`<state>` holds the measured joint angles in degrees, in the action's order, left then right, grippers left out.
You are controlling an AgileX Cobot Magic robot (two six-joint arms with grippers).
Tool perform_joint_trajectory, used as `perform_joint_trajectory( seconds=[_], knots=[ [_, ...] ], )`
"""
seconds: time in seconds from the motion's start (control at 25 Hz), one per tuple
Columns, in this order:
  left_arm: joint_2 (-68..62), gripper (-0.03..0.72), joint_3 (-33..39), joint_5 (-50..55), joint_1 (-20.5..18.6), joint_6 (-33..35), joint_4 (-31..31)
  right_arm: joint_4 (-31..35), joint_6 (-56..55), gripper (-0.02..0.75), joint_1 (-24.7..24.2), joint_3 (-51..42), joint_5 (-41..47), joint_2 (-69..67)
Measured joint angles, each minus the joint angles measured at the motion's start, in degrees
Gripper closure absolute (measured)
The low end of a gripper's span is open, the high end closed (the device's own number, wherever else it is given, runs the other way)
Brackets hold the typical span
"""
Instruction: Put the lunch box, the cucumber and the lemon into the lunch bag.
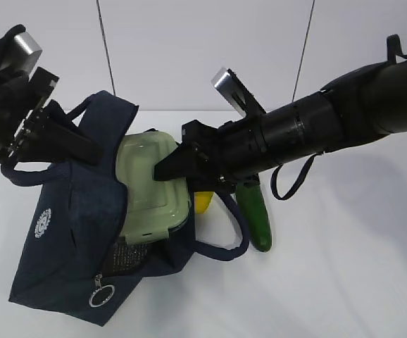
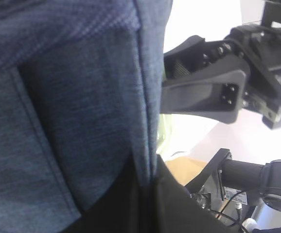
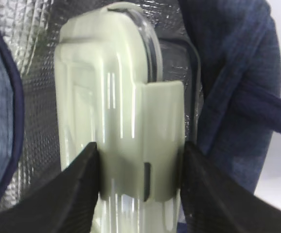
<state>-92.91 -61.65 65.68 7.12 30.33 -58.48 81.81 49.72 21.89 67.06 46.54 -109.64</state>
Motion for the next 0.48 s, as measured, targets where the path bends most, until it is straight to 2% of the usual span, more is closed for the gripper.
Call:
perform_joint_trajectory(
  seconds=[0.48],
  knots=[
    [-0.2,0.689,0.0,0.8,0.0,1.4,-1.4,1.7,-0.9,0.384,1.1,5.3,1.9,-1.4]
  ],
)
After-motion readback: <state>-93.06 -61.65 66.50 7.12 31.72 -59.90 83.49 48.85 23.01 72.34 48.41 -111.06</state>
